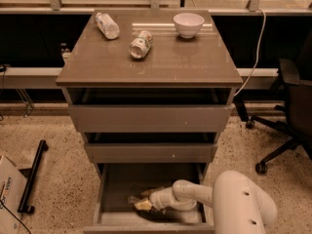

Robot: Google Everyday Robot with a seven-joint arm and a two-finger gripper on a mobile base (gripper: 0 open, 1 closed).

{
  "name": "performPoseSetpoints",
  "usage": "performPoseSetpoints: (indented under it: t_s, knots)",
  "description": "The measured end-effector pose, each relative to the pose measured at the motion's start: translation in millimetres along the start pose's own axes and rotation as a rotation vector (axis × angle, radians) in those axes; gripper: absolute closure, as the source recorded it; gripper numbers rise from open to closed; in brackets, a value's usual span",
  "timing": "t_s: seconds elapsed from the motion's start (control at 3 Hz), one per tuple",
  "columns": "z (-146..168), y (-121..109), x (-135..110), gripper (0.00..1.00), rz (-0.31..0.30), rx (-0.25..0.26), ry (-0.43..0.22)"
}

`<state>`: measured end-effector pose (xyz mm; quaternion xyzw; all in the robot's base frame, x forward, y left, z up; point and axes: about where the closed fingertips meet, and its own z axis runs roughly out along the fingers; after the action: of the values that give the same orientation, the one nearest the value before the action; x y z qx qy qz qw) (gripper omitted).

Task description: Pick water bottle from bottom drawer and place on counter

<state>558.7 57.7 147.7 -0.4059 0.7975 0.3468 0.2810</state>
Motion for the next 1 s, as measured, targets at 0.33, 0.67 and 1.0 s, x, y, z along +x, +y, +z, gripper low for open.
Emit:
performPoseSetpoints:
  t_s: [0.33,0.67,1.0]
  knots:
    - [-1.7,6.0,-10.0,0.95,-0.031,-0.018,-0.017]
    - [-7.1,7.0,-18.8,1.0,-0.023,-0.056,-0.057]
    - [-42.7,19.8,-44.6,1.0,-0.083,-0.131,-0.145]
